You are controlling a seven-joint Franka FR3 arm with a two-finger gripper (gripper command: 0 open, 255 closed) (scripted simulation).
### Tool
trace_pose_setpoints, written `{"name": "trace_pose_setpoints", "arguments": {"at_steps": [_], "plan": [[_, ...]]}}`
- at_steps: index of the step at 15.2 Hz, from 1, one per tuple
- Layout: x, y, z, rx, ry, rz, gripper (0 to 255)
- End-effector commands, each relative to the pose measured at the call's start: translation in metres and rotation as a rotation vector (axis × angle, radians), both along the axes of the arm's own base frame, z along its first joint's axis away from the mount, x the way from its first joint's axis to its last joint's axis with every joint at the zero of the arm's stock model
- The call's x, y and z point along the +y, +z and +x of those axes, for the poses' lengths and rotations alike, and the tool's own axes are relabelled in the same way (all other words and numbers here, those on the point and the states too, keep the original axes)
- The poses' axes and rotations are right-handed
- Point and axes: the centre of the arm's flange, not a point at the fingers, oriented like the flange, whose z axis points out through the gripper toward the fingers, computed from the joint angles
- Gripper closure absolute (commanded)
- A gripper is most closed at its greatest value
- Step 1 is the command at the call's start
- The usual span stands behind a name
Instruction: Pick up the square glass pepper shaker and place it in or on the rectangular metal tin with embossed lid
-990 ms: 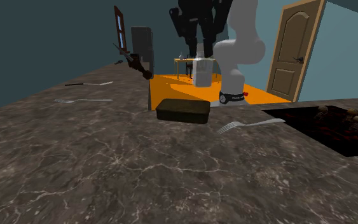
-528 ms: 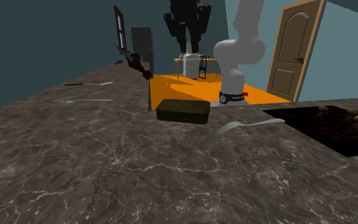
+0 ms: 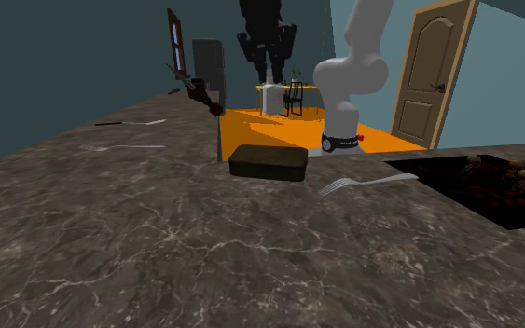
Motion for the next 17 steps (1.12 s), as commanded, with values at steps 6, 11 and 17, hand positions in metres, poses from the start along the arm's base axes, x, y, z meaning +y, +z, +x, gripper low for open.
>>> {"name": "trace_pose_setpoints", "arguments": {"at_steps": [6, 11, 17], "plan": [[-0.001, -0.037, -0.001, 0.000, 0.000, 0.000, 255], [-0.001, -0.063, -0.001, 0.000, 0.000, 0.000, 255], [-0.001, -0.085, -0.001, 0.000, 0.000, 0.000, 255]]}}
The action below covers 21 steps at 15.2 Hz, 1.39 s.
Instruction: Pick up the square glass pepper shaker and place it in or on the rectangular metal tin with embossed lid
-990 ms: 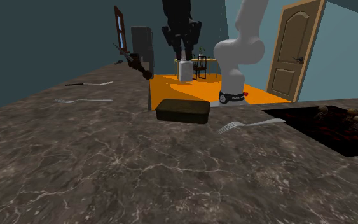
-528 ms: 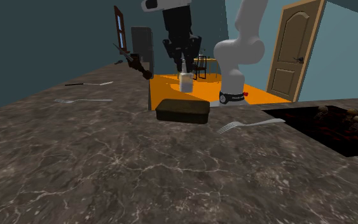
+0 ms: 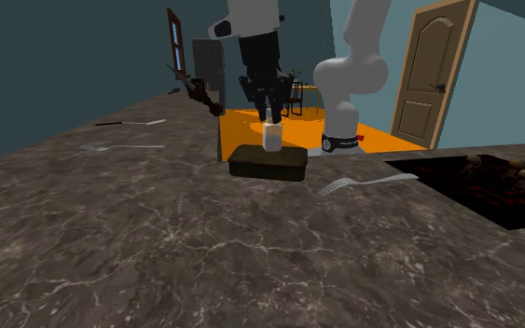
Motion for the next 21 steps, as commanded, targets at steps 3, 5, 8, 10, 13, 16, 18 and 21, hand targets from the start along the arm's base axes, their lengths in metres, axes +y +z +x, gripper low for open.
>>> {"name": "trace_pose_setpoints", "arguments": {"at_steps": [3, 5, 8, 10, 13, 16, 18, 21], "plan": [[0.000, -0.001, 0.000, 0.000, 0.000, 0.000, 255], [0.000, -0.001, 0.000, 0.000, 0.000, 0.000, 255], [0.000, -0.001, 0.000, 0.000, 0.000, 0.000, 0], [0.000, -0.001, 0.000, 0.000, 0.000, 0.000, 0], [0.001, 0.012, 0.003, 0.000, 0.000, 0.000, 0], [0.003, 0.047, 0.011, 0.000, 0.000, 0.000, 0], [0.003, 0.047, 0.011, 0.000, 0.000, 0.000, 0], [0.003, 0.047, 0.011, 0.000, 0.000, 0.000, 0]]}}
